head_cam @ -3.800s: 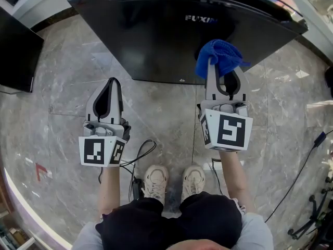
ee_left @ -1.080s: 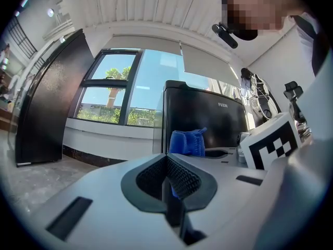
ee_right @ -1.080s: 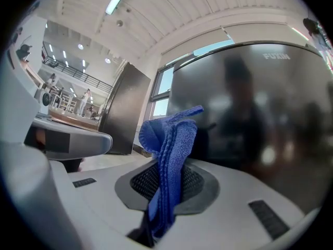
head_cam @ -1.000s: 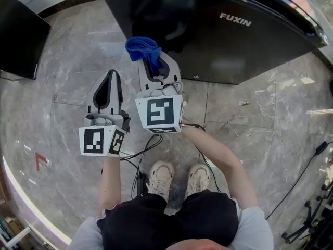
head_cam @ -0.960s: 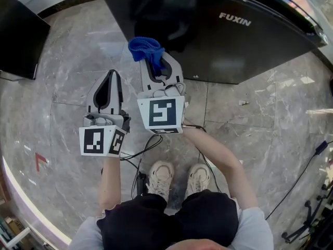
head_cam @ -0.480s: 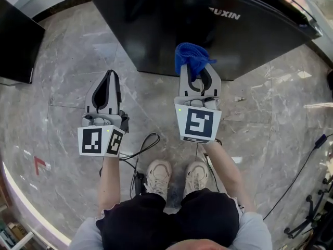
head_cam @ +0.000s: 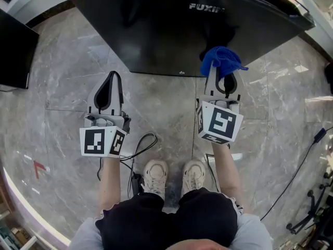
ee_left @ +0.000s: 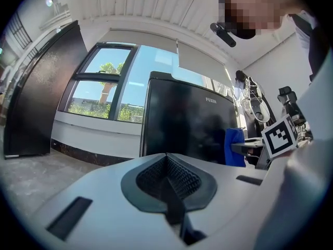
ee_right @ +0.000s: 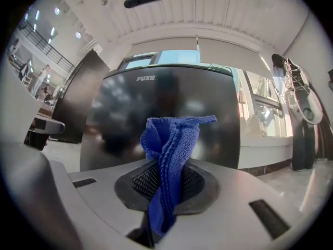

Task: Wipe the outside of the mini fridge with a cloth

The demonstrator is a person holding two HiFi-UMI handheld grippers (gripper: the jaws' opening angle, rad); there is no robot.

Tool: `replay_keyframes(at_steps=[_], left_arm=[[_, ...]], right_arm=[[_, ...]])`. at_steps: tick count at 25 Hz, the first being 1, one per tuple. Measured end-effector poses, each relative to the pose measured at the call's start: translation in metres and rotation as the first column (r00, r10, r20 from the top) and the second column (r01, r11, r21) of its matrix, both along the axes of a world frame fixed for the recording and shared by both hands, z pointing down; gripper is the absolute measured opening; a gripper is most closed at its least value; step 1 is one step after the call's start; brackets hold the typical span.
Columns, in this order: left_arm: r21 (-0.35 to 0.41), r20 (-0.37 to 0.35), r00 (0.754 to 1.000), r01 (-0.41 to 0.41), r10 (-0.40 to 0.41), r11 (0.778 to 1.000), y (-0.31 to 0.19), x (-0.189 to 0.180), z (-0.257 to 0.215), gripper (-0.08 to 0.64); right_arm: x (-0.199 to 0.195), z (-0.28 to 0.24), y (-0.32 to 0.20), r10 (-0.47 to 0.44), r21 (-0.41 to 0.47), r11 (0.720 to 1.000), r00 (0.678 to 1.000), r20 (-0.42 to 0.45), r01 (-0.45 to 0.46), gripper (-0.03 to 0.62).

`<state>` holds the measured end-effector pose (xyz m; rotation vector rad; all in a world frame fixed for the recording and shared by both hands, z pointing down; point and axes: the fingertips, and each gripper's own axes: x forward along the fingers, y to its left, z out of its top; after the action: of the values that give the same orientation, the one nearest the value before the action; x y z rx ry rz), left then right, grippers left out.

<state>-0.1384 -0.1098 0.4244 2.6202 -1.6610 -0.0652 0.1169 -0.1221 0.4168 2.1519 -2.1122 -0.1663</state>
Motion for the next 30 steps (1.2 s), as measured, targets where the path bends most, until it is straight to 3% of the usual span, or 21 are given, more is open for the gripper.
replay_keyframes(at_steps=[7, 11, 24, 30], left_arm=[[-0.011, 0.005, 1.0, 0.025, -0.025, 1.0, -0.003, -0.008, 0.005, 0.005], [-0.01, 0.009, 1.0, 0.026, -0.026, 1.0, -0.003, -0.008, 0.005, 0.005], [-0.013, 0.017, 1.0, 0.015, -0.014, 1.0, -0.006, -0.003, 0.005, 0.005], [-0.017, 0.015, 1.0, 0.026, -0.026, 1.0, -0.006, -0.007, 0.007, 0.005]], right_arm=[[0.042, 0.006, 0.004, 0.088, -0.003, 0.996, 0.996, -0.032, -0.088, 0.076], [0.062, 0.004, 0.005, 0.14, -0.004, 0.99, 0.99, -0.004, -0.14, 0.075], [0.147, -0.002, 0.01, 0.346, -0.001, 0.938, 0.938, 0.034, -0.346, 0.075], [0.141, -0.003, 0.023, 0.337, 0.016, 0.94, 0.937, 0.092, -0.34, 0.075]])
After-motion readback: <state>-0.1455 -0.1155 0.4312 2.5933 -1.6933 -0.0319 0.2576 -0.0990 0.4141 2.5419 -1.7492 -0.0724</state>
